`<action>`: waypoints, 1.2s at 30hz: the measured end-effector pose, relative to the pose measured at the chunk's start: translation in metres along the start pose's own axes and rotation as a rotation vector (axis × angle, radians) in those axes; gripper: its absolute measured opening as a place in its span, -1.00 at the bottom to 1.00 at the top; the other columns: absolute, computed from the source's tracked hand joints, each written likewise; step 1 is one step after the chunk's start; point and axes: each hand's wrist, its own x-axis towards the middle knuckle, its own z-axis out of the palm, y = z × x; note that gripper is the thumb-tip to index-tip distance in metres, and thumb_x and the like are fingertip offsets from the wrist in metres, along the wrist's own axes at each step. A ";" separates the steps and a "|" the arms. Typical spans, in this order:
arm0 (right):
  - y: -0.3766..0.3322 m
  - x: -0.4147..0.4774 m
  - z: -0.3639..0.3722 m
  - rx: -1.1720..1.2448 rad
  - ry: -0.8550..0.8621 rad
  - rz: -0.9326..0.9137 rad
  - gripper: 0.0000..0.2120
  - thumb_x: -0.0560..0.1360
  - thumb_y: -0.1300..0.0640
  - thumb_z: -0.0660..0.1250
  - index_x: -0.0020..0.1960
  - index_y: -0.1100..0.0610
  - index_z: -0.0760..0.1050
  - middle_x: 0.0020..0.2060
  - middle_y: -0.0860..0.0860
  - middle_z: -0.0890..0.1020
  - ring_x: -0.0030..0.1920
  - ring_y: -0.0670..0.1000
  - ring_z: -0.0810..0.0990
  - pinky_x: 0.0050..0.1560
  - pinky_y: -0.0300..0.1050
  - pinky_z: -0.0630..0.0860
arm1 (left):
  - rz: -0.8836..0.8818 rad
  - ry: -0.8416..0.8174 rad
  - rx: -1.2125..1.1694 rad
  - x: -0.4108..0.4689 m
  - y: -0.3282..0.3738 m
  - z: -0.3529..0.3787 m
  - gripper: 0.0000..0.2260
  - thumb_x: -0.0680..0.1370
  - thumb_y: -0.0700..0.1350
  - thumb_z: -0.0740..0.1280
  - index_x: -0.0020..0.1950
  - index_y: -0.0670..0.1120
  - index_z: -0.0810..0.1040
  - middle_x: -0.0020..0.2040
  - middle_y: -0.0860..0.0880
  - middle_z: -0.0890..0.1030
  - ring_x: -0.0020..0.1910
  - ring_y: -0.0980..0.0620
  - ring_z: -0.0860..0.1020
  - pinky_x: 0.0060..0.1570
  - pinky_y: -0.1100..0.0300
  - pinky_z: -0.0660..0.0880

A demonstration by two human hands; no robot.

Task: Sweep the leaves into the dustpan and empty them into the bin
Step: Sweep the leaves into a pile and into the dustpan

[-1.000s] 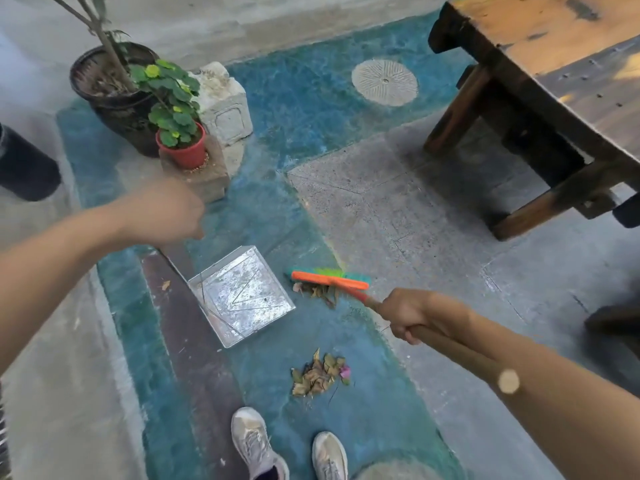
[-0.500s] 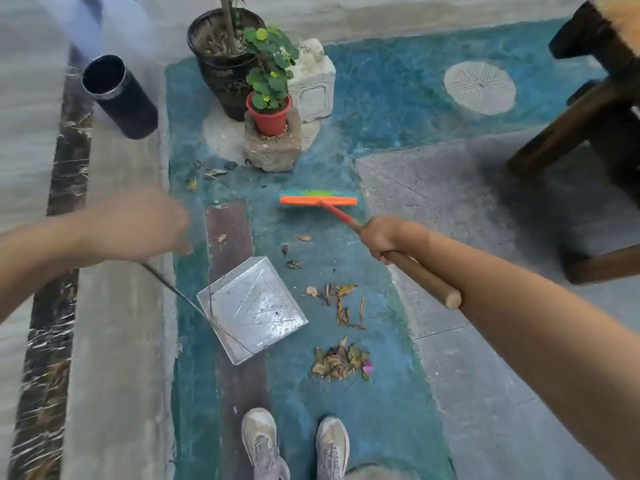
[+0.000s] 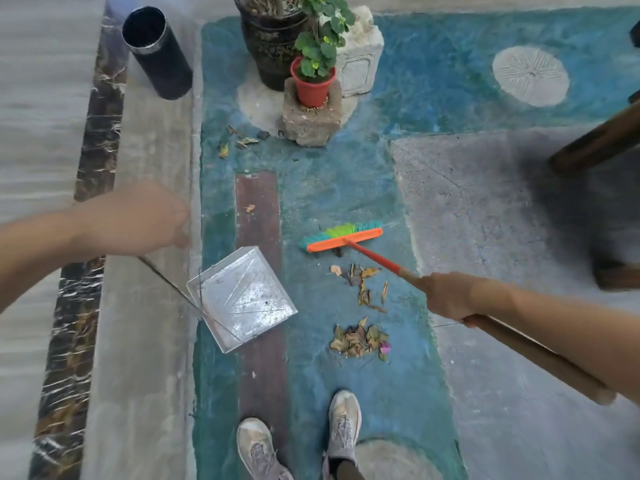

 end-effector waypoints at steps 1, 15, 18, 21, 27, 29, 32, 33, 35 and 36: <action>0.006 -0.013 0.009 -0.015 -0.035 0.010 -0.33 0.45 0.30 0.02 0.51 -0.08 0.10 -0.21 0.12 0.59 -0.56 0.07 0.55 -0.66 -0.22 0.37 | 0.003 -0.006 0.015 0.001 -0.004 -0.002 -0.48 0.44 -0.45 0.38 -0.46 -0.08 0.13 -0.46 0.01 0.08 -0.57 0.14 0.11 -0.59 0.46 0.25; 0.021 -0.053 0.004 0.185 -0.031 0.067 -0.59 0.48 0.36 0.12 0.32 0.22 0.37 -0.34 0.14 0.62 -0.52 0.08 0.55 -0.55 -0.14 0.50 | 0.020 0.055 0.044 0.003 -0.007 -0.012 -0.47 0.43 -0.34 0.46 -0.45 -0.07 0.13 -0.53 0.05 0.12 -0.61 0.10 0.13 -0.60 0.44 0.21; -0.002 -0.026 0.013 0.021 0.055 0.072 -0.47 0.51 0.26 0.09 0.48 0.10 0.23 -0.14 0.17 0.63 -0.48 0.08 0.60 -0.50 -0.12 0.54 | 0.046 0.096 0.024 -0.004 0.006 -0.002 -0.47 0.44 -0.37 0.45 -0.46 -0.06 0.15 -0.52 0.06 0.11 -0.53 0.07 0.08 -0.58 0.51 0.28; -0.006 -0.014 0.041 0.018 0.038 0.062 -0.39 0.47 0.25 0.07 0.52 0.06 0.21 -0.24 0.14 0.57 -0.58 0.04 0.57 -0.65 -0.24 0.41 | 0.052 0.131 0.011 -0.009 0.016 0.010 -0.51 0.45 -0.41 0.41 -0.45 -0.09 0.18 -0.47 -0.01 0.10 -0.49 0.11 0.05 -0.53 0.50 0.30; 0.048 -0.076 0.089 0.022 -0.056 0.076 -0.30 0.49 0.21 0.03 0.49 -0.32 -0.06 -0.19 0.10 0.52 -0.49 0.08 0.63 -0.65 -0.18 0.49 | 0.008 0.080 -0.047 -0.013 0.025 0.012 -0.54 0.46 -0.51 0.31 -0.45 -0.12 0.17 -0.41 -0.06 0.07 -0.60 0.20 0.15 -0.50 0.45 0.37; 0.066 -0.097 0.097 0.019 -0.089 0.078 -0.39 0.55 0.16 0.01 0.50 -0.29 0.01 -0.13 0.05 0.52 -0.42 0.08 0.65 -0.59 -0.10 0.57 | -0.021 0.045 -0.082 -0.012 0.024 0.012 -0.51 0.46 -0.52 0.27 -0.46 -0.09 0.15 -0.43 -0.07 0.07 -0.51 0.34 0.51 -0.51 0.34 0.27; 0.087 -0.124 0.102 0.059 -0.118 0.092 -0.60 0.60 0.04 0.00 0.41 -0.12 0.31 -0.11 0.01 0.57 -0.30 0.09 0.69 -0.34 0.04 0.67 | -0.045 -0.006 -0.092 -0.009 0.024 0.014 -0.48 0.47 -0.48 0.30 -0.46 -0.05 0.13 -0.49 0.00 0.10 -0.62 0.26 0.40 -0.52 0.28 0.21; 0.093 -0.132 0.103 0.088 -0.120 0.100 -0.63 0.61 0.02 0.01 0.36 -0.09 0.37 -0.13 0.01 0.59 -0.30 0.09 0.70 -0.29 0.05 0.67 | -0.045 -0.022 -0.082 -0.008 0.026 0.015 -0.48 0.47 -0.44 0.36 -0.46 -0.05 0.13 -0.49 0.01 0.10 -0.61 0.13 0.18 -0.58 0.31 0.24; 0.101 -0.139 0.101 0.154 -0.107 0.120 -0.66 0.61 0.02 0.03 0.32 -0.09 0.40 -0.20 0.03 0.61 -0.42 0.06 0.66 -0.37 0.02 0.65 | -0.034 -0.048 -0.068 -0.009 0.028 0.017 -0.47 0.46 -0.40 0.41 -0.45 -0.06 0.13 -0.48 -0.01 0.09 -0.55 0.04 0.09 -0.62 0.36 0.29; 0.103 -0.138 0.099 0.179 -0.089 0.132 -0.67 0.61 0.03 0.04 0.33 -0.09 0.40 -0.23 0.04 0.62 -0.50 0.05 0.62 -0.46 -0.02 0.63 | -0.026 -0.055 -0.063 -0.009 0.027 0.019 -0.47 0.46 -0.41 0.40 -0.45 -0.06 0.12 -0.47 -0.03 0.08 -0.55 0.04 0.09 -0.61 0.36 0.30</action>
